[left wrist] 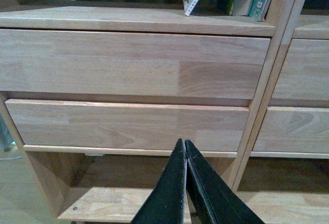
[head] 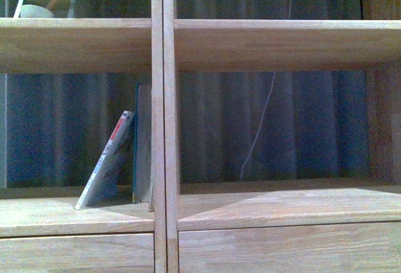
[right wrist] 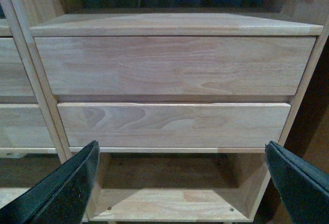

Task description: Organize books on shelf

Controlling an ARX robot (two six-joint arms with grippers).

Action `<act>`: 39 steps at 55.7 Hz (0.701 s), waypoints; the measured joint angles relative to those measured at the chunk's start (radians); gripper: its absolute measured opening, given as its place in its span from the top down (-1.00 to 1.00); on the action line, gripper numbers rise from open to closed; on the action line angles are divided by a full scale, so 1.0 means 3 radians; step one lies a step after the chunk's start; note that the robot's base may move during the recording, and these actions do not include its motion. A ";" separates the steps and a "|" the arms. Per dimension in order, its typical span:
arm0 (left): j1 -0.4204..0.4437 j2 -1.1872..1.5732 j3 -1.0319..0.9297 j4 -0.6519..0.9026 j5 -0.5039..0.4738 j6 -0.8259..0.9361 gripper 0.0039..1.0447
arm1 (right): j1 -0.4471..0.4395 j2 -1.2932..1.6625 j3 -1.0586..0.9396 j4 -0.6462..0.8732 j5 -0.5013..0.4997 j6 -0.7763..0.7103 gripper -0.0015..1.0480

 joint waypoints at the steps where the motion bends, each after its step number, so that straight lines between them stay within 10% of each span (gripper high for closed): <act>1: 0.0000 0.0000 0.0000 0.0000 0.0000 0.0001 0.90 | 0.0000 0.0000 0.0000 0.0000 0.0000 0.0000 -0.86; 30: 0.0000 0.0000 0.0000 0.0000 0.0000 0.0005 -0.89 | 0.0000 0.0000 0.0000 0.0000 0.0000 0.0000 -0.86; 39: 0.0000 0.0000 0.0000 0.0000 0.0000 0.0010 -0.86 | 0.0000 0.0000 0.0000 0.0000 0.0000 0.0000 -0.86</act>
